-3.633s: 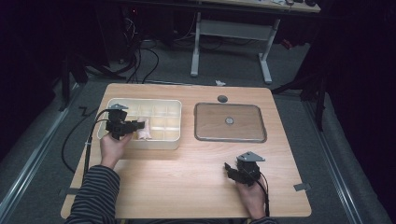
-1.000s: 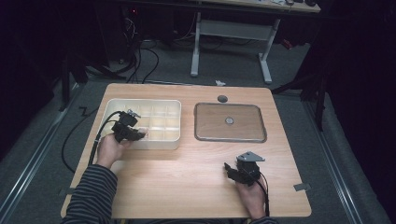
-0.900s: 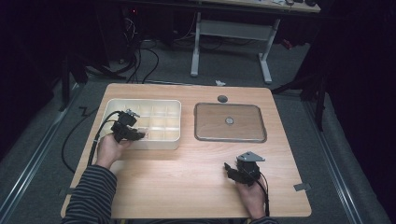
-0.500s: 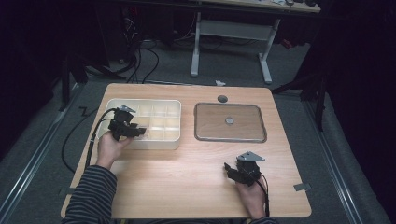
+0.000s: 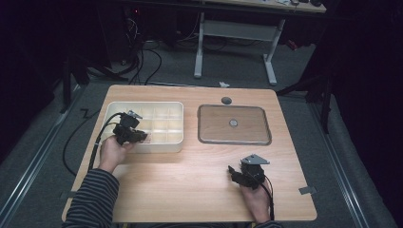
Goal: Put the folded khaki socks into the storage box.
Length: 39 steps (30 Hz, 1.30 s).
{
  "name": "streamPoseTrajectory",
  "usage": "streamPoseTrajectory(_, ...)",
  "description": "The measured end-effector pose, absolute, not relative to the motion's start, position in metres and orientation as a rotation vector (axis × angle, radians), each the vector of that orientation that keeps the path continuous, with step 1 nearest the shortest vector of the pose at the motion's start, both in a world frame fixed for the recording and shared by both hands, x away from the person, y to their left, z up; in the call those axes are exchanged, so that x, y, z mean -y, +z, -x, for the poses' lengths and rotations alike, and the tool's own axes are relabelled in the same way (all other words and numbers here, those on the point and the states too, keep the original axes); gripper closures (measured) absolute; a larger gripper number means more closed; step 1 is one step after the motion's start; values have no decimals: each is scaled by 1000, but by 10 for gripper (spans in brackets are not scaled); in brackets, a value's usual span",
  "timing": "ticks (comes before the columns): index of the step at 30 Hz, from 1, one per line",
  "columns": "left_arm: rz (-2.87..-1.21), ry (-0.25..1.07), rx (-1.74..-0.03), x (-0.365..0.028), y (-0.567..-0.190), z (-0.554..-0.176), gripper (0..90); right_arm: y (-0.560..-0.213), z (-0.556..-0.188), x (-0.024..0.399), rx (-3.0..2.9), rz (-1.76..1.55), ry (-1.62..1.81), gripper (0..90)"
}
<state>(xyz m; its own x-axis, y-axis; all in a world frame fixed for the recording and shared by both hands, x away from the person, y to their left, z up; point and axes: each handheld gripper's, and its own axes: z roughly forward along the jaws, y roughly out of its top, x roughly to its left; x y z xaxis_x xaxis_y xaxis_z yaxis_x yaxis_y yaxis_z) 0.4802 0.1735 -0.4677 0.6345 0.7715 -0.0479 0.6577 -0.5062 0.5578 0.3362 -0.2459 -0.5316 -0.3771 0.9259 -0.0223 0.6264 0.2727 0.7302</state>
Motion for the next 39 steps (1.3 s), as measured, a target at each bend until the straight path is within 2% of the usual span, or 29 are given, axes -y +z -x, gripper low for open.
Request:
streamPoseTrajectory(9,-2335,309,-1114,-174,-472,-483,774,-532,-336,246,-2101,-1397,893,400)
streamPoseTrajectory(17,-2256,292,-1130,-179,-468,-479,624,-532,-336,246,-2101,-1398,893,400)
streamPoseTrajectory(25,-2182,309,-1144,-187,-459,-473,540,-532,-336,246,-2101,-1398,892,399)
streamPoseTrajectory(39,-2061,342,-1148,-202,-441,-458,522,-532,-336,246,-2100,-1397,892,399)
